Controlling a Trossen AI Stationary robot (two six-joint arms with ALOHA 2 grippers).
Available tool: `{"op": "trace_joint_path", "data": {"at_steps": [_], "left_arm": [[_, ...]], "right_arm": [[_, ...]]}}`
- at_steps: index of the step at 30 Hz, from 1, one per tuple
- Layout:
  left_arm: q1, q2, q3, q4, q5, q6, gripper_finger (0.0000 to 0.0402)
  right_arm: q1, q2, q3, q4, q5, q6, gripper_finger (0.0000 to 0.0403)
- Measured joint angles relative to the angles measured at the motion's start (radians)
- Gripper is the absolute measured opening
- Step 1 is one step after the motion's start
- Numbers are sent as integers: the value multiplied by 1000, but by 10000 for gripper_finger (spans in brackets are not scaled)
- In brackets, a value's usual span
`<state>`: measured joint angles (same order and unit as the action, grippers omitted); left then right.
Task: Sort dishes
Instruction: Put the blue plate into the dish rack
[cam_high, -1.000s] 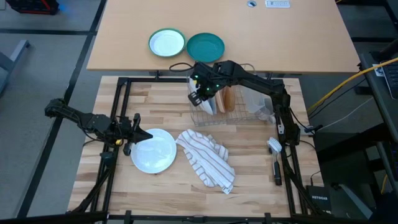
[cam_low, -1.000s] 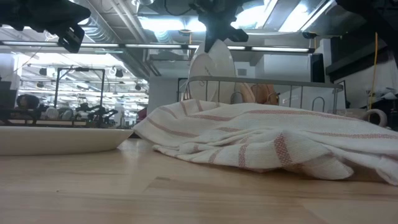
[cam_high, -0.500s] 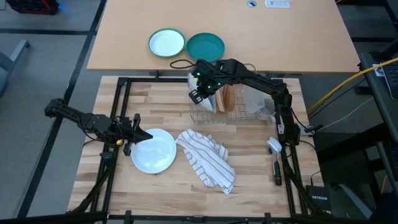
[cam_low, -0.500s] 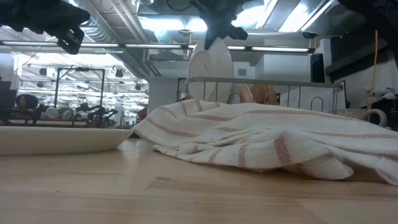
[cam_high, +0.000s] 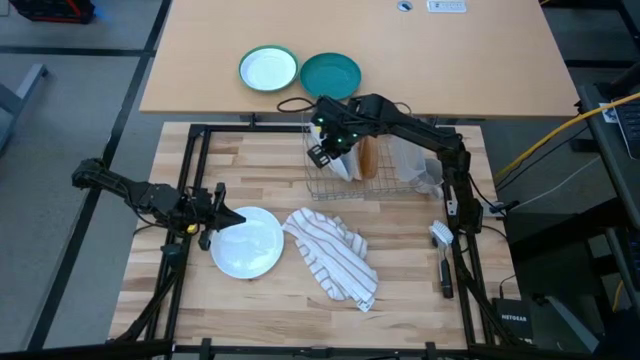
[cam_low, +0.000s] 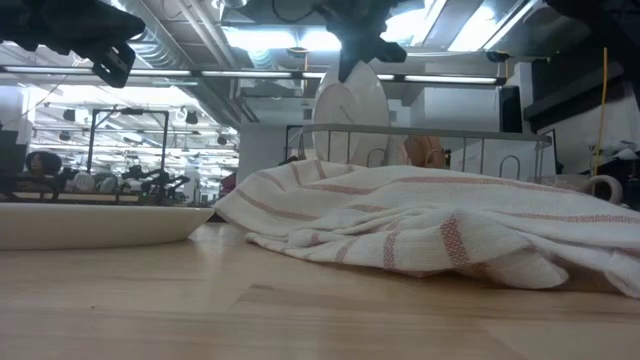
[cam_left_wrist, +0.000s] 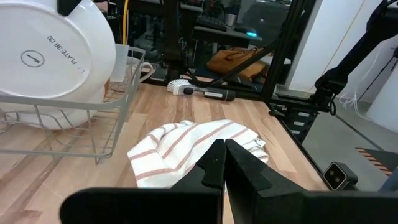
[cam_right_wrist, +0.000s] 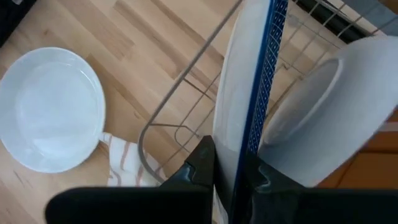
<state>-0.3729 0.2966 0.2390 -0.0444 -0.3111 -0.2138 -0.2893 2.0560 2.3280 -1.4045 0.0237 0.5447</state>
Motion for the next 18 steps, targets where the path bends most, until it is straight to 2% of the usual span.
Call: {"op": "trace_joint_path", "data": {"at_steps": [18], "left_arm": [[0,0,0,-1,0,-22,0]], "right_arm": [[2,28,2,-4,60,110,19]]}}
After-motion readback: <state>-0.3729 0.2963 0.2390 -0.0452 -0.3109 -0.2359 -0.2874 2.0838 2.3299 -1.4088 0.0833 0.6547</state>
